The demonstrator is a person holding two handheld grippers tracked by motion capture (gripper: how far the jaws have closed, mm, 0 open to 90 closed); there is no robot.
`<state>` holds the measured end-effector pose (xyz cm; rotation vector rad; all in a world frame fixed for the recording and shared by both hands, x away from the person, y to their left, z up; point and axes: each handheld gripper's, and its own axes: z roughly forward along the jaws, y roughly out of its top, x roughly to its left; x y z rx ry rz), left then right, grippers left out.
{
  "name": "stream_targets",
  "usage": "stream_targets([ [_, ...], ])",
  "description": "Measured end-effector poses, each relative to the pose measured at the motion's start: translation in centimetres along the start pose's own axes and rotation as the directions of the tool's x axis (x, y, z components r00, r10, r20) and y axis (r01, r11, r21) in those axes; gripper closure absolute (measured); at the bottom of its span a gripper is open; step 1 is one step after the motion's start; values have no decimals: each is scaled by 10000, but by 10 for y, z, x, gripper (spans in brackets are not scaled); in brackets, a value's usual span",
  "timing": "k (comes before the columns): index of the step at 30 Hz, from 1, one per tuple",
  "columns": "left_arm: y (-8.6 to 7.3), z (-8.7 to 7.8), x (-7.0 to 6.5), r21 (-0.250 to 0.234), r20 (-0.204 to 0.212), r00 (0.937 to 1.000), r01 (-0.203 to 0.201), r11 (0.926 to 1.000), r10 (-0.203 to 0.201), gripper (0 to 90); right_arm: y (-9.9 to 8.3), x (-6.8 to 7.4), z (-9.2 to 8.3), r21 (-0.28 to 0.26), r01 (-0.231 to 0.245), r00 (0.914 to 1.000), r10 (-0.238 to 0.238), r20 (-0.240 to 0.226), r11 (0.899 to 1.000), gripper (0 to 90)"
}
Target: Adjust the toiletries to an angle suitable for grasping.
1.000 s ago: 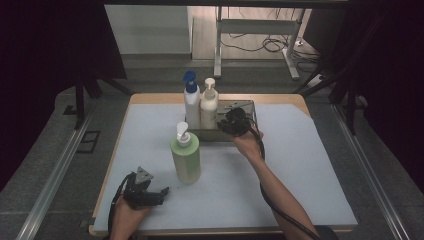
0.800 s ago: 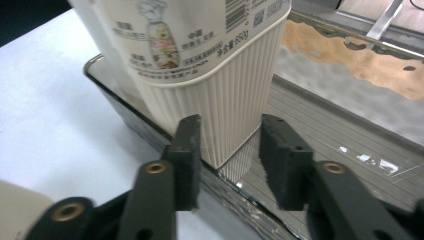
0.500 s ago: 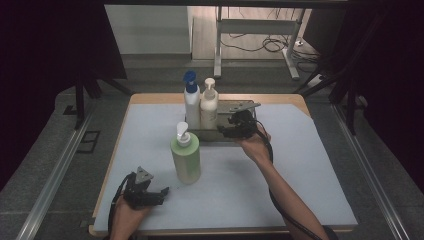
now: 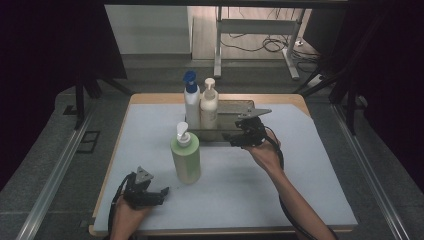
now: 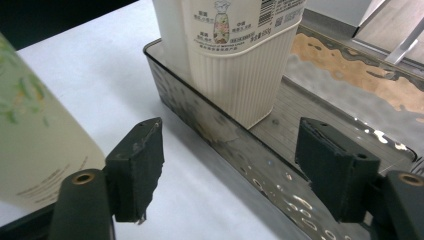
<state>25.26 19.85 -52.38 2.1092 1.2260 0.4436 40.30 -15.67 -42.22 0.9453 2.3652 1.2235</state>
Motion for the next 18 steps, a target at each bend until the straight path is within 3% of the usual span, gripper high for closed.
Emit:
stream_targets([
  [10, 0, 0, 0, 4, -2, 10000, -1, 10000, 1, 121, -11, 5, -17, -17, 196, 9995, -197, -251, 9998, 143],
  [14, 0, 0, 0, 5, -14, 10000, -21, 10000, 21, 121, -14, 9, -23, -45, 456, 9986, -457, -274, 9989, 136],
  [18, 0, 0, 0, 2, -13, 10000, -22, 10000, 22, 122, -17, 13, -27, -201, 575, 9973, -583, -452, 9981, 64],
])
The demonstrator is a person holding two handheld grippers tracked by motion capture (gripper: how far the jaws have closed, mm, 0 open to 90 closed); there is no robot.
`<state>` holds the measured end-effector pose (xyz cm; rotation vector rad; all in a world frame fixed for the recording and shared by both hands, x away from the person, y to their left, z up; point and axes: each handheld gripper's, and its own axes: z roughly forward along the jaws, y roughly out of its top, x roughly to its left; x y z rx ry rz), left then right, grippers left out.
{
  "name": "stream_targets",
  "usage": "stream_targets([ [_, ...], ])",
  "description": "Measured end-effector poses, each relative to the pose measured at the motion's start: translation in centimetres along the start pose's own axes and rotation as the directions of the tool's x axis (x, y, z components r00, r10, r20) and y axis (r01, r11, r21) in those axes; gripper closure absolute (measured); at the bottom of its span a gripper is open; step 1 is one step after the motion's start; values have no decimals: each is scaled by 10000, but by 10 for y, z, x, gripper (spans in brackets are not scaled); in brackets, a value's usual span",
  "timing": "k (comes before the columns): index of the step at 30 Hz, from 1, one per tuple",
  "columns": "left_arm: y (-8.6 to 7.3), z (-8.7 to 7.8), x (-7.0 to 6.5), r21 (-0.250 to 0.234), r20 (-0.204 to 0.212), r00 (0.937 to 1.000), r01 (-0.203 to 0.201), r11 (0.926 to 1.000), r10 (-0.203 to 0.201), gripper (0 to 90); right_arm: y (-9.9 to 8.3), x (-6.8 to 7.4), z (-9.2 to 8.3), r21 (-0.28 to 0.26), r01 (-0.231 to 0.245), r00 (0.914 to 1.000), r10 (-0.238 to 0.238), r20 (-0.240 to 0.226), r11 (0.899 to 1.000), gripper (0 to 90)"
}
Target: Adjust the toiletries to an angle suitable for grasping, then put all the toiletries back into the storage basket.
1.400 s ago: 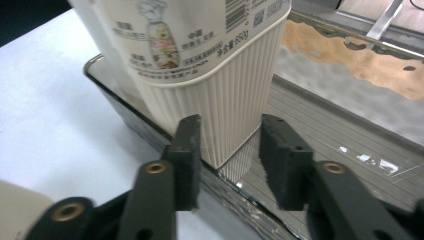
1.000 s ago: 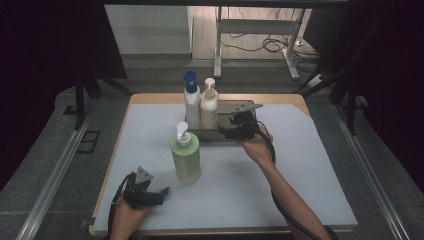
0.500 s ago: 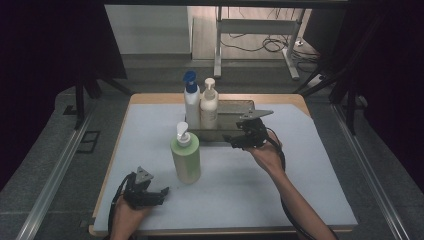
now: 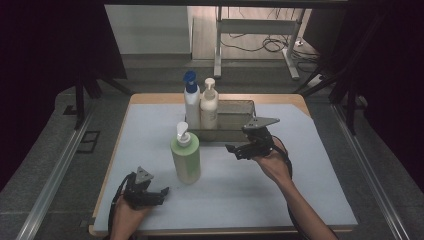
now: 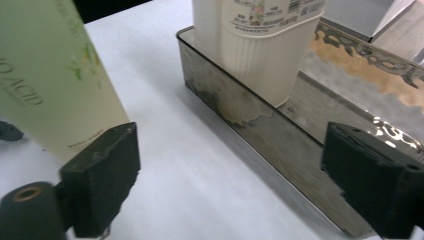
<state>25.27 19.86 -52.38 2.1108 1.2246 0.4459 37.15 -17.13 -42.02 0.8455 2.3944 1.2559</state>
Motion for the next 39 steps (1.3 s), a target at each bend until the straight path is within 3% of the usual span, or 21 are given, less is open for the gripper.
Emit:
stream_targets([
  [3, 0, 0, 0, 2, 10, 10000, 17, 10000, -17, 122, -3, 4, 0, 15, 201, 9998, -201, -1, 9998, 0],
  [16, 0, 0, 0, 3, 9, 10000, 19, 10000, -19, 122, -14, 23, 4, 332, 308, 9970, -283, -721, 9990, 0],
  [21, 0, 0, 0, 5, 5, 10000, 18, 10000, -18, 122, -15, 32, 8, 478, 126, 9953, -79, -968, 9988, 0],
  [30, 0, 0, 0, -27, 1, 10000, 55, 10000, -55, 122, -7, 55, 16, 653, 136, 9868, -29, -1618, 9978, 0],
  [35, 0, 0, 0, -35, 2, 10000, 61, 10000, -61, 122, -3, 66, 20, 535, 569, 9829, -465, -1783, 9969, 0],
  [39, 0, 0, 0, 3, 8, 10000, 18, 10000, -18, 122, 2, 73, 24, 496, 571, 9805, -467, -1910, 9971, 0],
])
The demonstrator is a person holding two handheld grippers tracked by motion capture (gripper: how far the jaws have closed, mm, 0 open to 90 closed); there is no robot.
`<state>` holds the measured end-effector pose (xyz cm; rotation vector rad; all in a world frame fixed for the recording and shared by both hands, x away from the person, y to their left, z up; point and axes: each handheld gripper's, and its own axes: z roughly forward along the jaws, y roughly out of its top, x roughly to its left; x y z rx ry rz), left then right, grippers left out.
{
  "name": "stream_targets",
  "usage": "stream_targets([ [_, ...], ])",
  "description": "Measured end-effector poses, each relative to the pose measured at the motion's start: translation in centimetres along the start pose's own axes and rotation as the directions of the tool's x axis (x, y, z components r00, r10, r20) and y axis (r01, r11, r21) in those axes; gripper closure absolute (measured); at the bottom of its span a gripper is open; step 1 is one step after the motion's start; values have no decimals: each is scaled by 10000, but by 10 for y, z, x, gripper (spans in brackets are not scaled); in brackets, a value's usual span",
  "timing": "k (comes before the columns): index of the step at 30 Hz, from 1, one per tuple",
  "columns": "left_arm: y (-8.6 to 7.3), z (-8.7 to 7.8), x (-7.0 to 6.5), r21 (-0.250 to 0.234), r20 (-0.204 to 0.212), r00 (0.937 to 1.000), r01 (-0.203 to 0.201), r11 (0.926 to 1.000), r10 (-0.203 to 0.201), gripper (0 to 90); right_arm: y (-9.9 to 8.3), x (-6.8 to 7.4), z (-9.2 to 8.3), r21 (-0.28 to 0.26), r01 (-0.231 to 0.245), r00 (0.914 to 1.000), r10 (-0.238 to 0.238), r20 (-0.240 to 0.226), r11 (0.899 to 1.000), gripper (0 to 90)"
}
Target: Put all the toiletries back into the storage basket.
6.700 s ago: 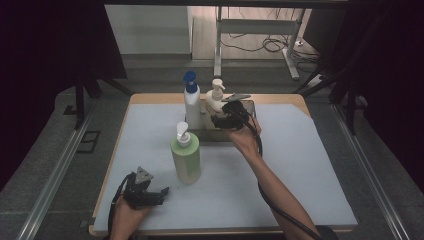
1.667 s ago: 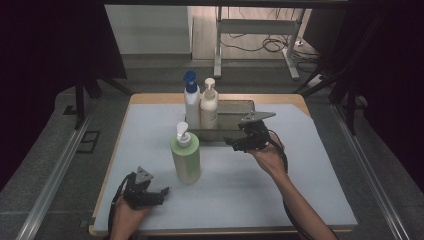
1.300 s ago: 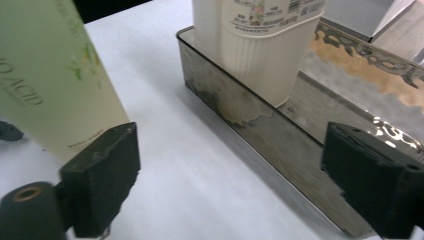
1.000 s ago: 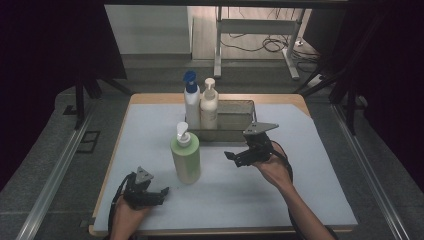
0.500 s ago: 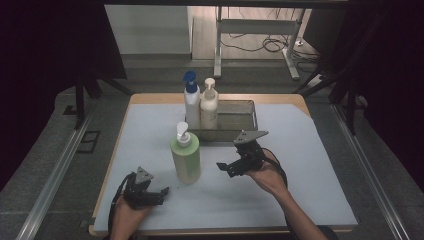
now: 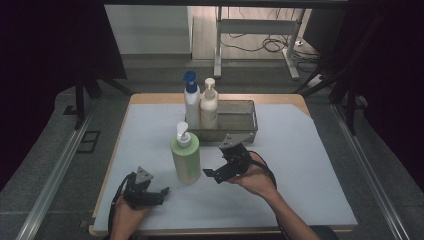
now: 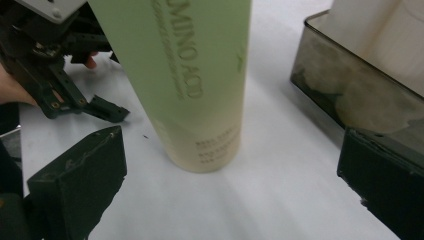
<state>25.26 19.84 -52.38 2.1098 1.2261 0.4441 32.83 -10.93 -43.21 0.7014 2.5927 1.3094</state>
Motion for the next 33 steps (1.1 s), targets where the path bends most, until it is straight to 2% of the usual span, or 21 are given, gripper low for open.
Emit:
stream_targets([
  [14, 0, 0, 0, -37, -6, 10000, 44, 10000, -44, 122, 23, 16, 19, -275, 323, 9994, -327, -144, 9991, 0],
  [25, 0, 0, 0, -37, -14, 10000, 29, 10000, -29, 122, 39, 21, 39, -223, 448, 9990, -450, -78, 9987, 0],
  [33, 0, 0, 0, -38, -14, 10000, 27, 10000, -27, 122, 44, 23, 53, -191, 405, 9992, -406, -33, 9990, 2],
])
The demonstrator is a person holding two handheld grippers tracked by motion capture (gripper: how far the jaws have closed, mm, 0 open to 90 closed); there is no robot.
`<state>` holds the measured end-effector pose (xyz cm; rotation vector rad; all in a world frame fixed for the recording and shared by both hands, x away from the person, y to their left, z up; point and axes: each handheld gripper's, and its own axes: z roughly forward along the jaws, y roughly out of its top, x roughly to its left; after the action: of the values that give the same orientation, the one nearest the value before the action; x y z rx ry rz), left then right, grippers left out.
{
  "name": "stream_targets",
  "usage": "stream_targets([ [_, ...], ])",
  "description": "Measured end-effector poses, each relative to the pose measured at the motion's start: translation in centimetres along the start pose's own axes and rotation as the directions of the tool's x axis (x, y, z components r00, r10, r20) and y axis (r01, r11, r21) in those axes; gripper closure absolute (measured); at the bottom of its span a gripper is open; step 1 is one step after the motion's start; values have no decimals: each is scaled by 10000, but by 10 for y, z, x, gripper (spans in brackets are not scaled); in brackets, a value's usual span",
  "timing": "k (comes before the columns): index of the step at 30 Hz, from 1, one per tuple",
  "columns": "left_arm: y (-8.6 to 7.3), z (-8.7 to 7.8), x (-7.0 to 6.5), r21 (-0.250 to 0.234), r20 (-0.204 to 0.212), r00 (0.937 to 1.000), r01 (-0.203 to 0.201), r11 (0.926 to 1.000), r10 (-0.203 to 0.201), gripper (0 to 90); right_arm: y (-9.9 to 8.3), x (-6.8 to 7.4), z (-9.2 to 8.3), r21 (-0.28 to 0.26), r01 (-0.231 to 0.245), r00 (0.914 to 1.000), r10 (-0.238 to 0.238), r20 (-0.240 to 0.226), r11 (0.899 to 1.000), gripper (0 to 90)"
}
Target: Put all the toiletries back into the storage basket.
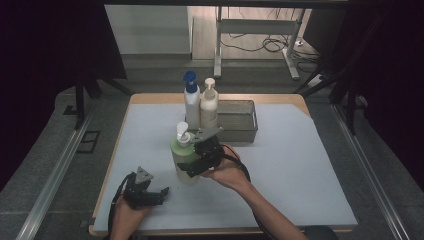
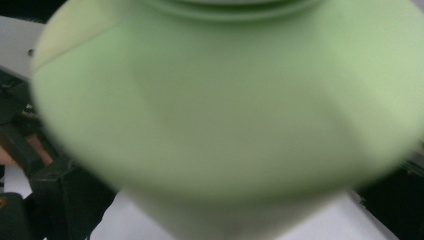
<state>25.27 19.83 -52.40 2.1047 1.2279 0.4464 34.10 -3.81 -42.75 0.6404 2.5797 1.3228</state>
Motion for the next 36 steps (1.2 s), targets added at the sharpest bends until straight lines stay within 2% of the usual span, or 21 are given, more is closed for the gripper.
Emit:
stream_targets([
  [6, 0, 0, 0, 1, 12, 10000, 17, 10000, -17, 122, 2, 1, 8, 57, 40, 10000, -40, 91, 10000, 35],
  [9, 0, 0, 0, 1, 14, 10000, 18, 10000, -18, 122, 2, 3, 8, -17, 257, 9997, -257, 12, 9997, 111],
  [11, 0, 0, 0, 7, 13, 10000, 16, 10000, -16, 122, 2, 5, 7, -22, 433, 9990, -433, 143, 9991, 114],
  [24, 0, 0, 0, 1, 25, 10000, 4, 10000, -4, 122, 1, 4, 0, 141, 164, 9992, -169, 357, 9998, 122],
  [32, 0, 0, 0, 8, 30, 10000, -7, 10000, 6, 122, 2, -5, -18, 87, -205, 9990, 202, 403, 9998, 122],
  [36, 0, 0, 0, 10, 28, 10000, -8, 10000, 8, 122, 0, -9, -26, 149, -264, 9980, 255, 580, 9995, 123],
])
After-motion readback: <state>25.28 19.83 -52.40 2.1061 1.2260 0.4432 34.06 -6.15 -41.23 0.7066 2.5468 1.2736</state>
